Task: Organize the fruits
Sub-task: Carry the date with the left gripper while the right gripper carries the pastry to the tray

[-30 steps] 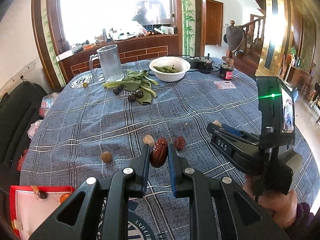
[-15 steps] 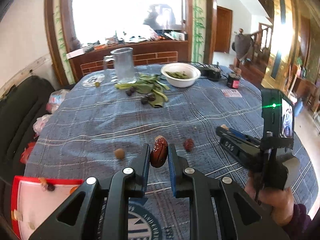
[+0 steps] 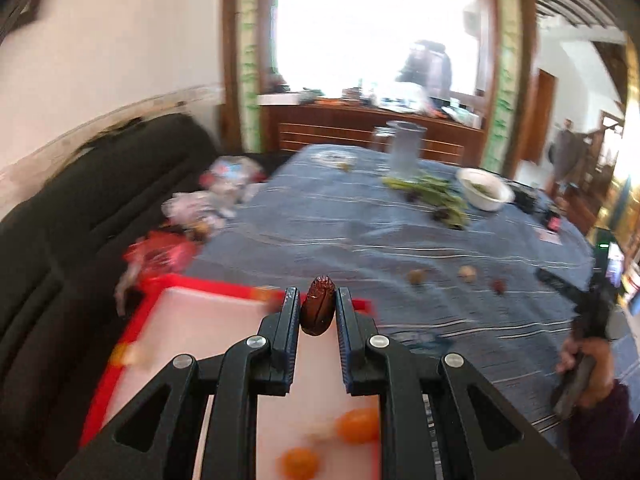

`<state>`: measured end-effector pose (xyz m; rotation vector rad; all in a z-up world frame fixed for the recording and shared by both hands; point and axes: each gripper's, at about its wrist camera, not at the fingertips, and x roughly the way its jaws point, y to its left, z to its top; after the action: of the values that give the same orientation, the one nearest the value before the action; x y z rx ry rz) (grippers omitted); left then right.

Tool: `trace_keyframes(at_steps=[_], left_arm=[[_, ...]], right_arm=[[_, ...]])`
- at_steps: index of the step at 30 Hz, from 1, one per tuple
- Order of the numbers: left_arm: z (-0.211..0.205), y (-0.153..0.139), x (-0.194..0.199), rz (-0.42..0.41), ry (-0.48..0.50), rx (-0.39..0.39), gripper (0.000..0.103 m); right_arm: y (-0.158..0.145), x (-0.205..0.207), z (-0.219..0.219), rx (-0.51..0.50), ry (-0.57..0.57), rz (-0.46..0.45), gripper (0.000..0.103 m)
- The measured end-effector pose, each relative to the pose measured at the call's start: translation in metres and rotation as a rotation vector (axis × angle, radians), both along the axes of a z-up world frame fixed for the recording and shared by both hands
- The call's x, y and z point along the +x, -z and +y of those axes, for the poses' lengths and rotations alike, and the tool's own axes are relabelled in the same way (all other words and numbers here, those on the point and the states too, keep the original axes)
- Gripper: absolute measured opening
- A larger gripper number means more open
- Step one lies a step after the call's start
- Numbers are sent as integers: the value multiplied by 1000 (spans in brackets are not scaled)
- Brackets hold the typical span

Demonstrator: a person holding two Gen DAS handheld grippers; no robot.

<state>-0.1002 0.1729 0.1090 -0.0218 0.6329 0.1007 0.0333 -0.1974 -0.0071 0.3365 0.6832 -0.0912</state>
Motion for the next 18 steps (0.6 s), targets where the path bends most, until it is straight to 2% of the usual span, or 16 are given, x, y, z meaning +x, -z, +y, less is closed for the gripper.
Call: trace_keyframes(at_steps=[4,7,12,15,18], left_arm=[[33,13,-12,18,-76,23,16],[44,26,-12,56,-88,8,16],[54,43,-15,86,-91,-8,16],[61,54,-19,103,-104,5,16],[66,66,-22,132,-113,12,16]], right_arm=[[-12,-14,21,34,-50,-19,28],[-30,-32,72,17,-201,-57,29],[-56,-74,179,15,-555,-144,29],[-55,-93,224,9,-703,-147,29],[-43,-101,258,-35,-778,-124,29]])
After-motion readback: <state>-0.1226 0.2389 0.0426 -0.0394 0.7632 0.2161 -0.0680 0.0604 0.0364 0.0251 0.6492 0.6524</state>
